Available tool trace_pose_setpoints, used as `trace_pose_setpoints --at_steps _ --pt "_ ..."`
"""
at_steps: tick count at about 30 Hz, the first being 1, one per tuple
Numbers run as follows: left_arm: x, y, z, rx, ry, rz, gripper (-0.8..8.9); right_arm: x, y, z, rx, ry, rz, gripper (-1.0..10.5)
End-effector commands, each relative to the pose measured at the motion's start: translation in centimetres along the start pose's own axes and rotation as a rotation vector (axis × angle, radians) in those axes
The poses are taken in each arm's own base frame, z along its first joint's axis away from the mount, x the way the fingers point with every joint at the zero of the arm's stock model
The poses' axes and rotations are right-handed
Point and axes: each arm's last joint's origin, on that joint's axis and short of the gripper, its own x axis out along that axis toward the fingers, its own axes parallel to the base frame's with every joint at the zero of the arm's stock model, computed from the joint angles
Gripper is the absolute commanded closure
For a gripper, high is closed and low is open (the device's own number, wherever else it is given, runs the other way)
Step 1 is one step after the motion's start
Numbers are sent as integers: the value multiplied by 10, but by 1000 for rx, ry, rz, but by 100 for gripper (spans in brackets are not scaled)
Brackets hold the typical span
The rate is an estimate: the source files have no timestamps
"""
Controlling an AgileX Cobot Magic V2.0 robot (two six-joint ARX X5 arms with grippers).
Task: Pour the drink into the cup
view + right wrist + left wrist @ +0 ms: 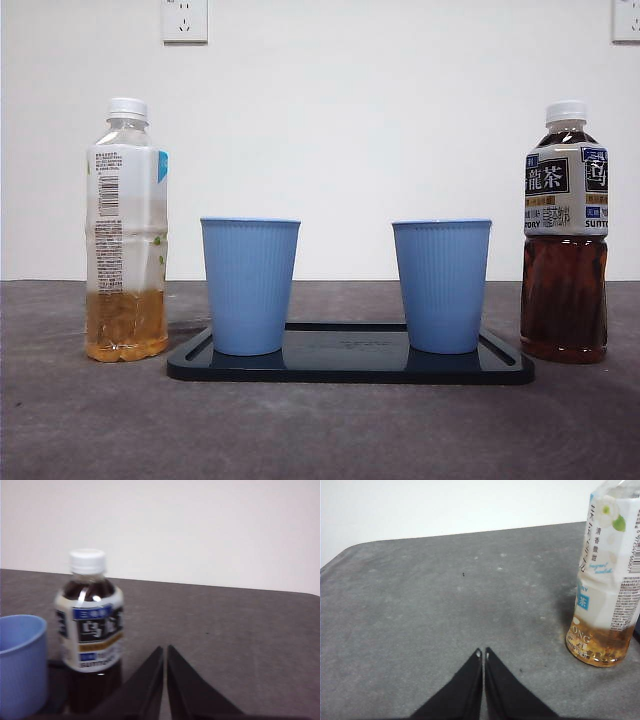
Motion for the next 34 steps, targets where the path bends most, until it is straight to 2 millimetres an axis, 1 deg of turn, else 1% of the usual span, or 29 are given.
trace_pose_setpoints --at_steps 1,9,14,23,34 --pt "2 0 -7 11 24 0 806 -1 -1 -4 -8 -18 -30 938" --pt "2 0 -7 11 24 0 806 0 -1 -23 1 10 -32 938" --pt "2 0 -7 11 23 0 806 -1 -1 -30 8 40 -32 938" --pt "2 0 -7 11 23 0 806 -3 -1 -44 20 188 -50 938" --pt "2 0 -7 11 23 0 806 -3 -1 -41 18 164 -49 938"
